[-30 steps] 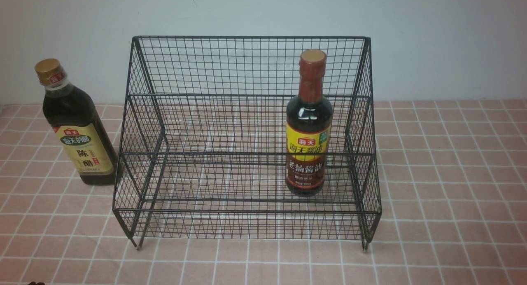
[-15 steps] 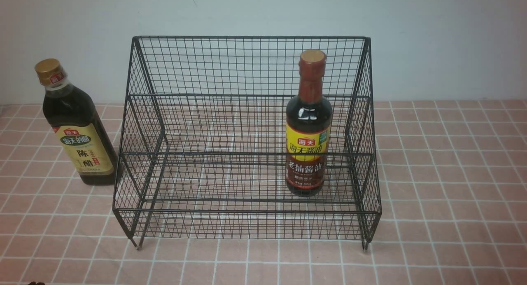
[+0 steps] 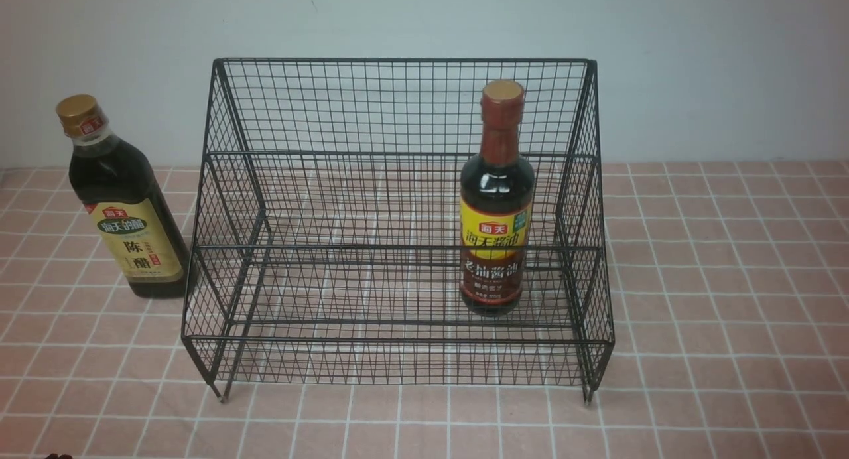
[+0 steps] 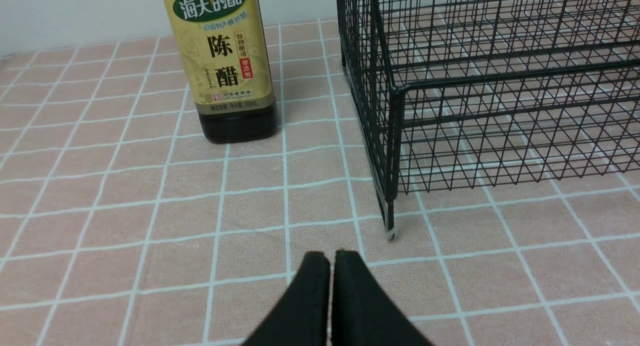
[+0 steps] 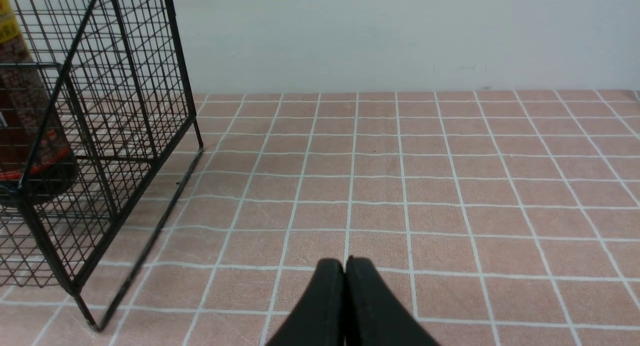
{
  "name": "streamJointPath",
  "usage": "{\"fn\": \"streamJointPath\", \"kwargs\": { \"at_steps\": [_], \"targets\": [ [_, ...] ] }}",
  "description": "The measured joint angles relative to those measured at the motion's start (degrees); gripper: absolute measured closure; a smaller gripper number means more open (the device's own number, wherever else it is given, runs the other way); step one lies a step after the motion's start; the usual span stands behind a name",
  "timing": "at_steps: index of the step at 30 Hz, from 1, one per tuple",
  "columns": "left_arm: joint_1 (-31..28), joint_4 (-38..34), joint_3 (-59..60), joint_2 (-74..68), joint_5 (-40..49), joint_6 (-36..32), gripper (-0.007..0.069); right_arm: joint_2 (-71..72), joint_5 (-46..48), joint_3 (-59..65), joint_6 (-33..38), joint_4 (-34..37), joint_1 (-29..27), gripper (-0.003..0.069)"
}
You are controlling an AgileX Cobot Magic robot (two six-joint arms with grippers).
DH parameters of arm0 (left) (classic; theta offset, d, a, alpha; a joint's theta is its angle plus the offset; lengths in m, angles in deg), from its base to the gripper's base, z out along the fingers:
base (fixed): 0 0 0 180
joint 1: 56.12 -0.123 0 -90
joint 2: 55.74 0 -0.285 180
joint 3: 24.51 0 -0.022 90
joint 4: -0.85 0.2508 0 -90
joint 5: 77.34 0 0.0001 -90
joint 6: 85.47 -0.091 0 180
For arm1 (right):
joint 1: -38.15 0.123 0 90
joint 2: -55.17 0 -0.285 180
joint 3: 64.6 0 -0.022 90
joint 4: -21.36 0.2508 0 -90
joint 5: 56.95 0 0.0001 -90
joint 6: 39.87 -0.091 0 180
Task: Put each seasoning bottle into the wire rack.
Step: Use the left arm to grab the condiment bottle closest to it
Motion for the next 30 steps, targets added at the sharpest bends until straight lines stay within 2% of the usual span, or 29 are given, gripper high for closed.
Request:
{"fn": "streamJointPath", "kwargs": {
  "at_steps": [17,30],
  "targets": [
    [0.0,0.0,0.0,0.0,0.0,0.0,0.0631,0.0,0.0,0.0,-0.1,0.0,0.0,0.0673],
    [0.0,3.2,0.1,0.0,-1.2,-0.2,0.0631,0.0,0.0,0.0,-0.1,0.0,0.0,0.0673]
  ]
}}
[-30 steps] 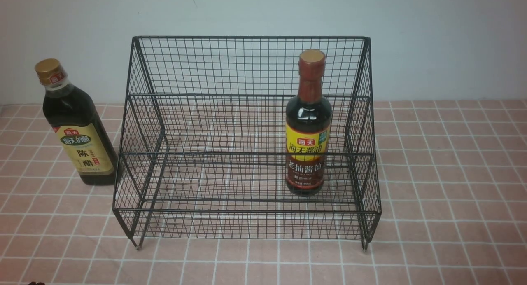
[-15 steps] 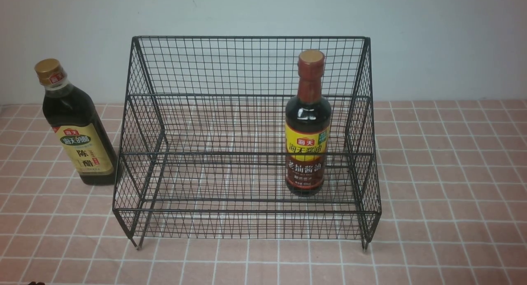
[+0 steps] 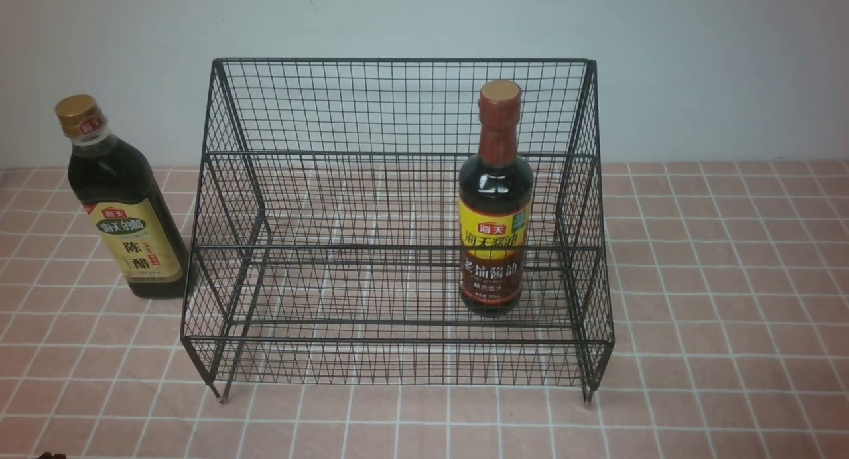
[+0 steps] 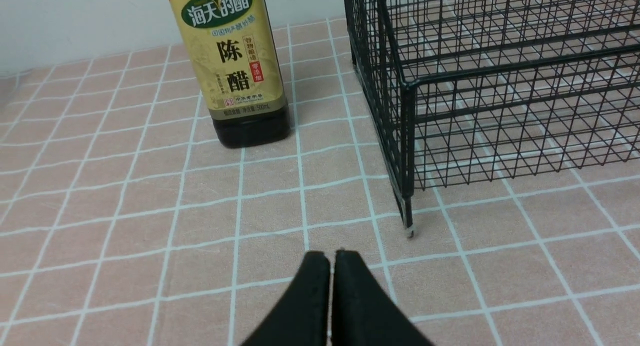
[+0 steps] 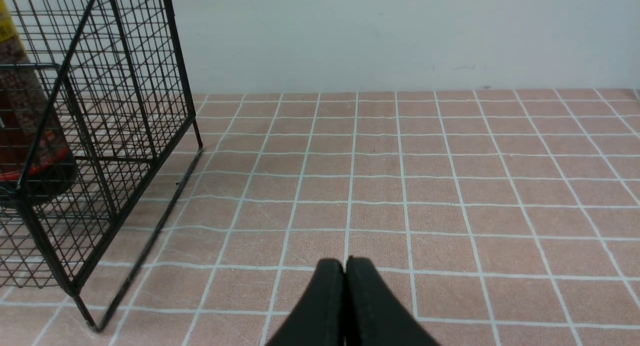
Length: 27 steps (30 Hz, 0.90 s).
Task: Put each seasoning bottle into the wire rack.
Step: Use the left arm to grab the condiment bottle closest to it
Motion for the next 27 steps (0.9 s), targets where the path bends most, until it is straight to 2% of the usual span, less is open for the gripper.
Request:
{"fn": "streamJointPath", "kwargs": {
  "at_steps": [4,9,12,13,15,18,22,26,27],
  "targets": [
    [0.0,-3.9,0.0,0.0,-8.3,4.5,0.0631,0.0,0.0,0.0,0.0,0.0,0.0,0.0673],
    [0.0,-14.6,0.0,0.0,-24.8,12.4,0.0631,0.0,0.0,0.0,0.0,0.0,0.0,0.0673],
    [0.0,-17.4,0.0,0.0,-34.6,13.5,0.0631,0.0,0.0,0.0,0.0,0.0,0.0,0.0673],
    [0.0,-17.7,0.0,0.0,-40.7,12.8,0.0631,0.0,0.0,0.0,0.0,0.0,0.0,0.0673],
    [0.0,-17.5,-0.5,-0.9,-46.4,9.8,0.0631,0.0,0.0,0.0,0.0,0.0,0.0,0.0673],
    [0.0,-16.9,-4.3,-5.5,-46.1,1.8,0.0631,0.0,0.0,0.0,0.0,0.0,0.0,0.0673],
    [0.0,-16.6,-13.4,-17.5,-40.9,-7.3,0.0631,0.0,0.0,0.0,0.0,0.0,0.0,0.0673],
    [0.0,-16.5,-20.9,-32.4,-38.2,-9.8,0.0624,0.0,0.0,0.0,0.0,0.0,0.0,0.0673],
    [0.0,-16.5,-21.3,-32.4,-38.1,-9.8,0.0622,0.0,0.0,0.0,0.0,0.0,0.0,0.0673]
  ]
}}
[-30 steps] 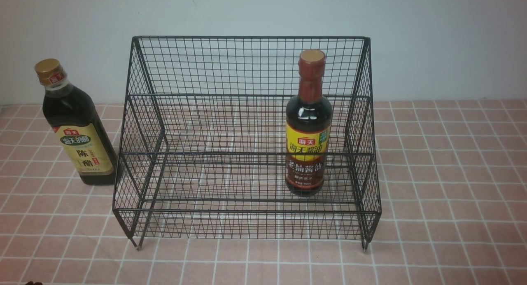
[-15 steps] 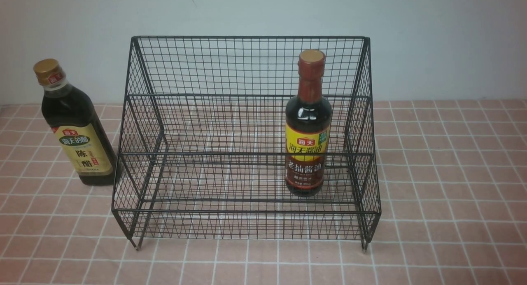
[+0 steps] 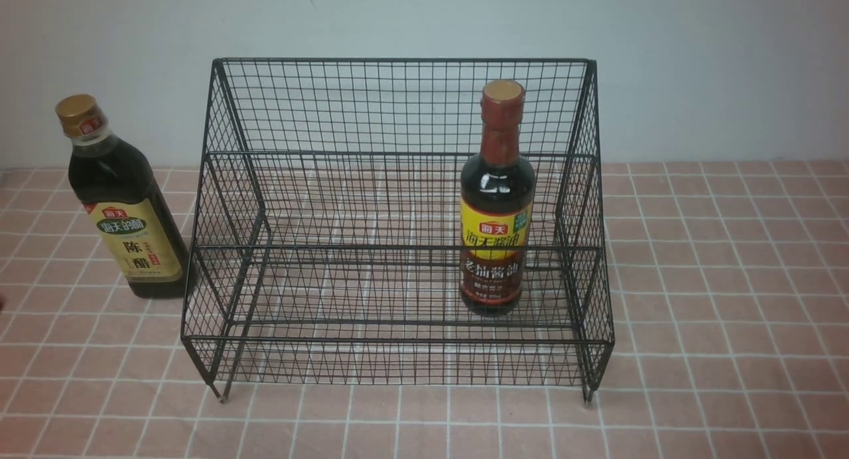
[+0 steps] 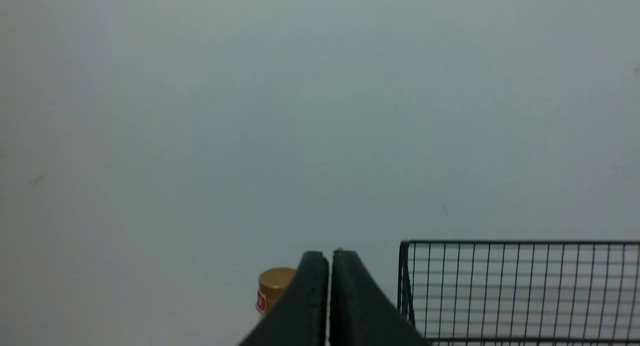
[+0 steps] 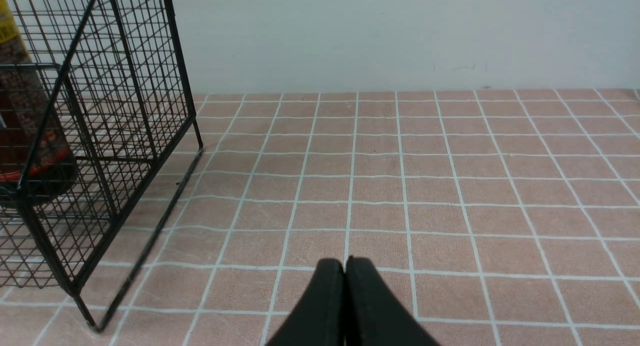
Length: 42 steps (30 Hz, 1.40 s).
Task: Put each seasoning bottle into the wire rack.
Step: Use the left arm to grab the condiment bottle closest to it
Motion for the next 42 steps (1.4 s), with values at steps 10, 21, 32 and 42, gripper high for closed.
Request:
{"fn": "streamJointPath", "kwargs": {
  "at_steps": [10,21,32,42],
  "targets": [
    [-0.7,-10.8,-16.1,-27.3,1.1,-2.0,0.0327,0.0,0.0,0.0,0.0,0.0,0.0,0.0673],
    [-5.6,-16.3,-27.5,-43.3,1.0,-6.0,0.0043,0.0,0.0,0.0,0.0,0.0,0.0,0.0673],
    [-5.6,-16.0,-31.5,-52.8,0.0,-8.3,0.0040,0.0,0.0,0.0,0.0,0.0,0.0,0.0673],
    [-5.6,-16.0,-31.6,-57.3,-1.9,-8.3,0.0106,0.0,0.0,0.0,0.0,0.0,0.0,0.0673]
  ]
}}
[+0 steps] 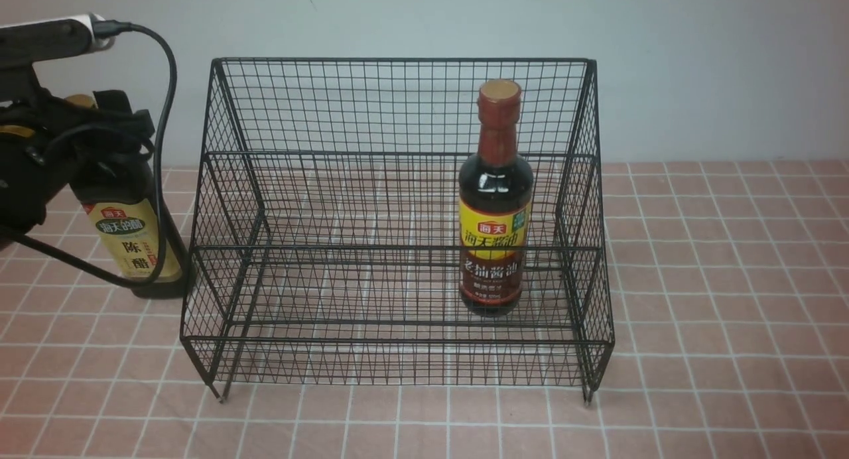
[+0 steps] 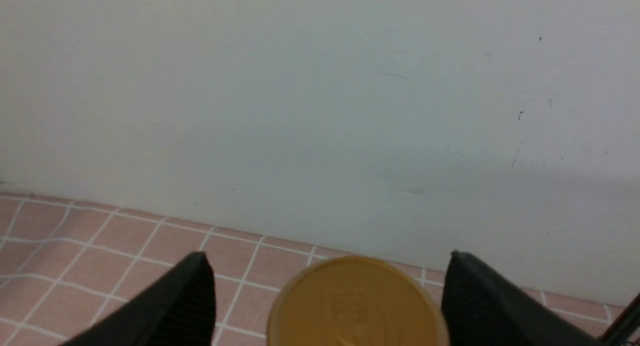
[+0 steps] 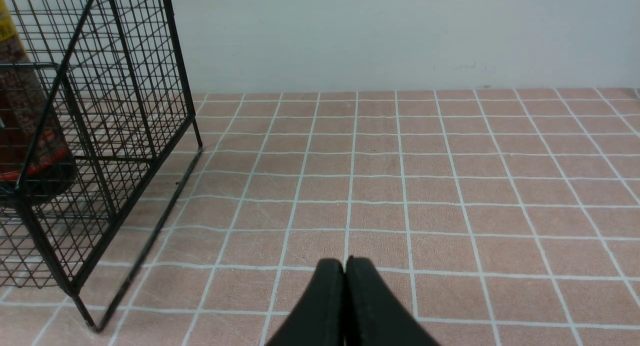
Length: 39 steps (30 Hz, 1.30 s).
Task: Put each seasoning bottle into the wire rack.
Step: Use the left arm to grab the condiment bottle closest to it, then use the left arm to put the condiment bottle back on the shelf
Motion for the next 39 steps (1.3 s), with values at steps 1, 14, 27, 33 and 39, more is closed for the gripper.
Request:
{"fn": "streamJointPath", "kwargs": {
  "at_steps": [1,14,27,33,39],
  "targets": [
    [0.0,0.0,0.0,-0.3,0.0,0.0,0.0146,0.0,0.0,0.0,0.0,0.0,0.0,0.0673],
    [0.0,0.7,-0.1,2.4,3.8,-3.1,0.0321,0.0,0.0,0.0,0.0,0.0,0.0,0.0673],
    [0.6,0.7,-12.7,18.3,9.0,-9.2,0.0321,0.0,0.0,0.0,0.0,0.0,0.0,0.0673],
    [6.0,0.9,-22.3,19.6,11.3,-9.5,0.0323,0.0,0.0,0.0,0.0,0.0,0.0,0.0673],
    [13.6,1.1,-27.2,18.8,12.2,-9.4,0.0323,0.0,0.0,0.0,0.0,0.0,0.0,0.0673]
  ]
}}
